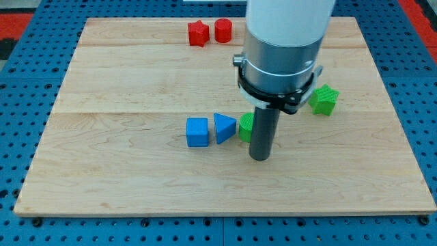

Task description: Move the green circle towards center

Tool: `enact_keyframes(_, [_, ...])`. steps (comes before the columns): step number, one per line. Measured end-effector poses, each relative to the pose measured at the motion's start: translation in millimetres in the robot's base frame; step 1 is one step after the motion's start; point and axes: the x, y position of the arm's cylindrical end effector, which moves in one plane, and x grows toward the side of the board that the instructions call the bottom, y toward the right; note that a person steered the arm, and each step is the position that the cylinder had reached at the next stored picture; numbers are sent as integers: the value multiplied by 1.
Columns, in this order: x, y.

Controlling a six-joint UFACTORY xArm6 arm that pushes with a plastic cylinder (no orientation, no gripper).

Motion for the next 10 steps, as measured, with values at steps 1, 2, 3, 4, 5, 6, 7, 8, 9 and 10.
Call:
enact_keyframes(1, [0,-1])
enact_keyframes(2, [-14,-1])
enact_keyframes(3, [-37,-1])
enact_keyframes(4, [-59,-3])
enact_keyframes(5, [-78,-9])
enact_keyframes(6, [-79,-9])
enact_keyframes(7, [-84,-32])
enact_keyframes(8, [-99,-51])
enact_keyframes(9, [-109,-62])
enact_keyframes(10, [-120,-113])
